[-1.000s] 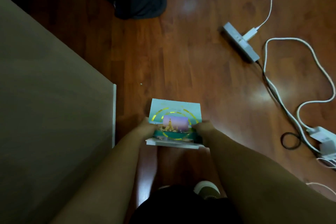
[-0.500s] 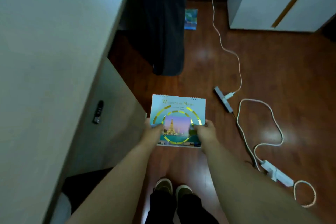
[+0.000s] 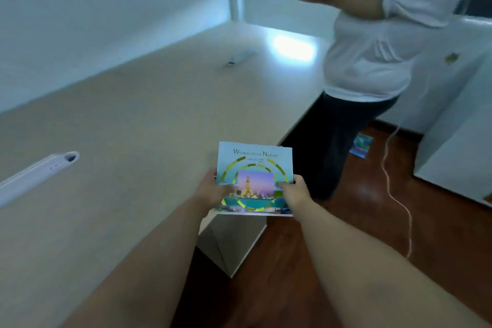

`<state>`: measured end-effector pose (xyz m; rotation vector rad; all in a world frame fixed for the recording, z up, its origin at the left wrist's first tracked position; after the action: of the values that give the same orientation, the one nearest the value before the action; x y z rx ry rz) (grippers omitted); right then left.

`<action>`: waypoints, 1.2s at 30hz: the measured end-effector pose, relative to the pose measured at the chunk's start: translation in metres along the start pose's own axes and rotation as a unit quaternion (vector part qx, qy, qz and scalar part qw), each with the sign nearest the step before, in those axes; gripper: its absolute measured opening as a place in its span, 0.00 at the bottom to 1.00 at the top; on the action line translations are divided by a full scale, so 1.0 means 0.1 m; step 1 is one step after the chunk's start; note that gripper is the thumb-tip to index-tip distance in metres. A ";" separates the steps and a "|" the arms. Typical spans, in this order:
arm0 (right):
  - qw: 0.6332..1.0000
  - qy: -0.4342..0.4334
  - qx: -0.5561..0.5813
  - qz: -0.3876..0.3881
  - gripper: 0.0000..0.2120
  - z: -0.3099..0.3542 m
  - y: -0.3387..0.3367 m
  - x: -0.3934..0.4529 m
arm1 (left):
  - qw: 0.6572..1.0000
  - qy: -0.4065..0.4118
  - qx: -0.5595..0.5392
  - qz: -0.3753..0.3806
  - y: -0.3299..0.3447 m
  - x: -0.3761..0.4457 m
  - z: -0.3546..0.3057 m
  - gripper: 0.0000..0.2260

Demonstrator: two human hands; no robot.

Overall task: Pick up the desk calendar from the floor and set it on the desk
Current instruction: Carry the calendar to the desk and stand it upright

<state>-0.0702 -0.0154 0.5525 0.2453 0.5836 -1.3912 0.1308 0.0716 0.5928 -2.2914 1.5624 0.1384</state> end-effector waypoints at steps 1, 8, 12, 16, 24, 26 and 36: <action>0.999 -0.008 -0.029 0.020 0.14 0.09 0.21 0.02 | 1.000 -0.009 -0.010 -0.026 -0.22 -0.03 0.03 0.18; 0.963 -0.074 -0.161 0.201 0.08 0.64 2.02 -0.42 | 0.970 -0.071 -0.100 -0.211 -1.95 -0.47 0.48 0.15; 0.921 -0.106 -0.244 0.285 0.13 0.71 3.09 -0.72 | 0.942 -0.109 -0.095 -0.302 -2.90 -0.78 0.84 0.13; 0.905 -0.127 -0.252 0.317 0.11 0.80 3.92 -0.93 | 0.923 -0.110 -0.116 -0.351 -3.54 -0.94 0.98 0.13; 0.902 -0.079 -0.168 0.389 0.11 1.15 4.89 -1.11 | 0.900 -0.068 -0.197 -0.383 -4.32 -0.90 0.91 0.19; 0.898 -0.092 -0.174 0.394 0.15 1.19 5.02 -1.10 | 0.895 -0.072 -0.195 -0.394 -4.39 -0.88 0.90 0.16; 0.849 -0.061 -0.336 0.402 0.30 0.75 5.30 -0.85 | 0.887 -0.222 -0.168 -0.367 -4.23 -0.91 1.46 0.15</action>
<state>0.4548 0.1162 0.5676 -0.1656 0.7132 -0.3342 0.5007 0.3383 0.5842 -2.6869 0.4114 0.7122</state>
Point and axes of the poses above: each hand's wrist, its own x-axis towards the middle knuckle, its own y-axis out of the palm, z = x × y, the point moved 4 cm from there along x, towards the middle knuckle, and after that the axes turned 3 degrees about y, right-handed, at the moved point
